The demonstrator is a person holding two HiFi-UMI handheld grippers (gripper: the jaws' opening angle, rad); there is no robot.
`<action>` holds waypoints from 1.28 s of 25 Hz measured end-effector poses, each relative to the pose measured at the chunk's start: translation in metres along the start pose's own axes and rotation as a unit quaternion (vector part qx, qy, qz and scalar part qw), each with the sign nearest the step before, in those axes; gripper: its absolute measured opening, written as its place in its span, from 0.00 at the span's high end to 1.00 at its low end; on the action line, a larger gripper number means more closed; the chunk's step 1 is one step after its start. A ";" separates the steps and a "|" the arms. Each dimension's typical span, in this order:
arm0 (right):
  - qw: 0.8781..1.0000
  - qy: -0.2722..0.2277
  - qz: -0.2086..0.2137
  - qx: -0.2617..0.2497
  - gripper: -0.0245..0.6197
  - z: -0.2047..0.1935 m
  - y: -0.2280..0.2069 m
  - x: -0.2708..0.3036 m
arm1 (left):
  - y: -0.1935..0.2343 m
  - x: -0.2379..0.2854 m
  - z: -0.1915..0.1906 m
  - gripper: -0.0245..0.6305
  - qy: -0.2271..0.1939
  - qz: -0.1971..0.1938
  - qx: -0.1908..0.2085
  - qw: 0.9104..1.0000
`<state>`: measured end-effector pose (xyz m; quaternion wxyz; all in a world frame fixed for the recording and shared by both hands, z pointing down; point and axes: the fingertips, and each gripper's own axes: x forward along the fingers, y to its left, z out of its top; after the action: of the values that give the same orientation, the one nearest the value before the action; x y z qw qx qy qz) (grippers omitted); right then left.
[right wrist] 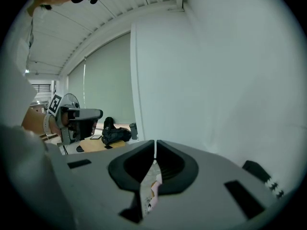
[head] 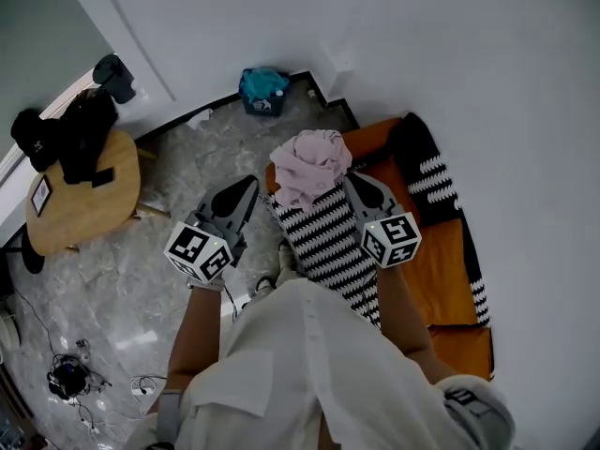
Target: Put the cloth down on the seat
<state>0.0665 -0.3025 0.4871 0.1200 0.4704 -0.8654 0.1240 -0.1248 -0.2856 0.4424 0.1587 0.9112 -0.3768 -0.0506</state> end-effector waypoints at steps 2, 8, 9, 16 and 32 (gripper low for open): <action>1.000 -0.012 0.000 -0.001 0.94 0.009 0.007 -0.013 | -0.005 -0.007 0.003 0.93 -0.002 -0.002 0.001 1.000; 0.999 -0.036 -0.003 -0.011 0.94 0.029 0.028 -0.043 | -0.015 -0.023 0.014 0.93 -0.010 -0.005 0.004 1.000; 0.999 -0.041 -0.005 -0.013 0.94 0.033 0.031 -0.047 | -0.016 -0.027 0.017 0.93 -0.014 -0.005 0.005 1.000; 0.996 -0.083 -0.013 -0.029 0.95 0.062 0.042 -0.068 | -0.024 -0.046 0.039 0.93 -0.033 0.000 0.025 0.999; 0.994 -0.086 -0.018 -0.059 0.95 0.071 0.052 -0.077 | -0.029 -0.060 0.047 0.93 -0.046 0.005 0.025 0.999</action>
<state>0.0570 -0.2378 0.3902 0.0748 0.4866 -0.8699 0.0295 -0.1579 -0.2361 0.3868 0.1189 0.9095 -0.3897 -0.0822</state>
